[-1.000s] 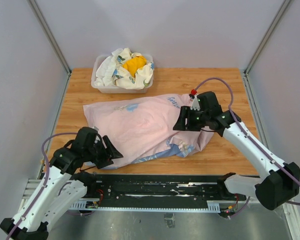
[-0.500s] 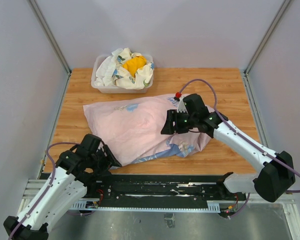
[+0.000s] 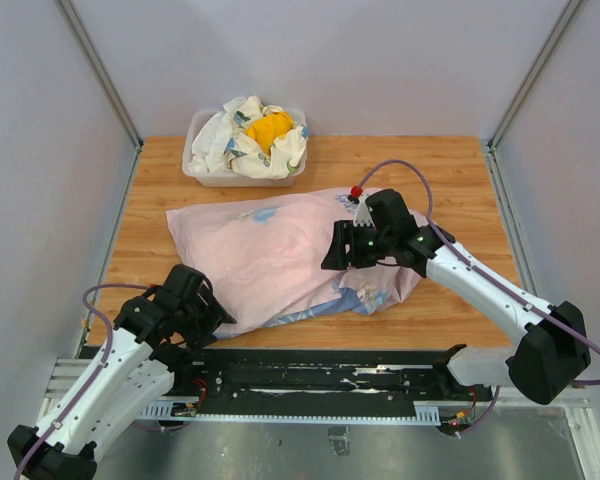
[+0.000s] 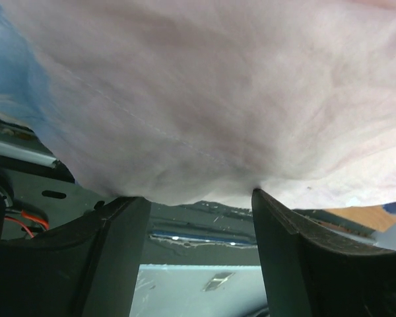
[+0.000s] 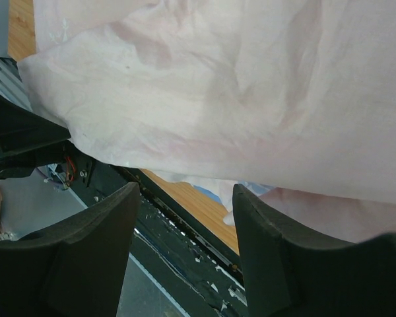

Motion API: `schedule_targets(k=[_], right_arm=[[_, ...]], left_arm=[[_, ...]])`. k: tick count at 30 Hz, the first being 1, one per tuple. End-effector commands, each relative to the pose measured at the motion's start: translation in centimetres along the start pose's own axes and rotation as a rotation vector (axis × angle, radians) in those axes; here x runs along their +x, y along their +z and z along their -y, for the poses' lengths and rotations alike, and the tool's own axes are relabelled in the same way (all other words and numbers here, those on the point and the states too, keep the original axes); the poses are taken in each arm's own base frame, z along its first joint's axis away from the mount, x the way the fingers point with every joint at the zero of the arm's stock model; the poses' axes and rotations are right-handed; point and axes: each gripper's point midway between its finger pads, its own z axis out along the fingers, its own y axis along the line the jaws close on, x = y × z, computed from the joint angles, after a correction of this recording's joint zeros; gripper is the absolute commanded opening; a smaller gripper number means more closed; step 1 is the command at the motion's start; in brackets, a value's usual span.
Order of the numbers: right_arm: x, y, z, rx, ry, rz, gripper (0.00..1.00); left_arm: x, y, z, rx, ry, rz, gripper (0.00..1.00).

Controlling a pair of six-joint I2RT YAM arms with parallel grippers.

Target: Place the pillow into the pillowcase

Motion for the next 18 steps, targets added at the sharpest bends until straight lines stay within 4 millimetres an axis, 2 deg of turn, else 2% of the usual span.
schedule_targets(k=[1,3,6,9,15,16,18], right_arm=[[0.2,0.1,-0.1,-0.004,-0.002,0.010,0.60],[0.2,0.2,-0.1,-0.005,-0.002,0.006,0.60],[0.1,0.2,0.0,-0.003,-0.004,0.009,0.60],[0.2,0.2,0.0,0.000,-0.005,0.006,0.60],[0.4,0.3,0.3,0.008,-0.004,0.001,0.60],[0.4,0.4,0.3,0.009,-0.005,-0.003,0.60],[0.5,0.6,0.4,0.009,-0.003,-0.009,0.60]], left_arm=[[-2.2,-0.1,1.3,0.010,-0.027,0.105,0.64],[-2.8,0.0,1.8,0.014,-0.035,0.131,0.59],[-3.9,-0.3,2.8,0.035,-0.035,0.177,0.59],[-4.1,-0.1,2.8,0.018,-0.028,0.180,0.57],[-5.6,-1.8,4.9,0.064,-0.011,0.238,0.55],[-5.7,-1.9,5.0,0.060,-0.007,0.243,0.54],[-5.9,-2.0,5.3,0.062,0.000,0.243,0.44]])
